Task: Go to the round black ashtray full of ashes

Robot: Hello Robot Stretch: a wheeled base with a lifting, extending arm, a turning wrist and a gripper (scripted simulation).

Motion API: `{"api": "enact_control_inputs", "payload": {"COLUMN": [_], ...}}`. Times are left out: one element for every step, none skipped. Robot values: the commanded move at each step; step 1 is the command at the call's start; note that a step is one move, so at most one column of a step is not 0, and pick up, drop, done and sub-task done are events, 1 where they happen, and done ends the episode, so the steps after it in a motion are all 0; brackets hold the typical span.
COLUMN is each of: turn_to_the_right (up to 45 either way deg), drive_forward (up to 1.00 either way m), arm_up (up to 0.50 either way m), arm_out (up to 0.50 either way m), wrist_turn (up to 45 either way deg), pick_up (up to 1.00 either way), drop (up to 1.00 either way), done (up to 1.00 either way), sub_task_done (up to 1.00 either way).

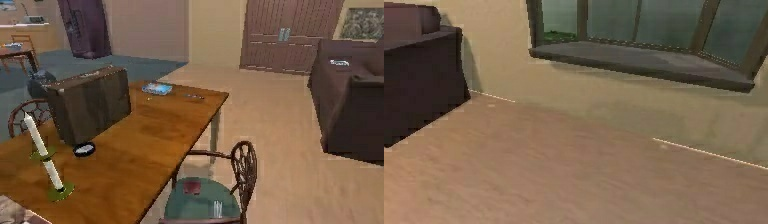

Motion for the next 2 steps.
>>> {"api": "enact_control_inputs", "payload": {"turn_to_the_right": [-30.0,0.0], "drive_forward": [0.00,1.00], "arm_up": [0.00,0.00], "arm_out": [0.00,0.00], "wrist_turn": [0.0,0.0], "pick_up": [0.00,0.00], "drop": [0.00,0.00], "done": [0.00,0.00], "sub_task_done": [0.00,0.00]}}
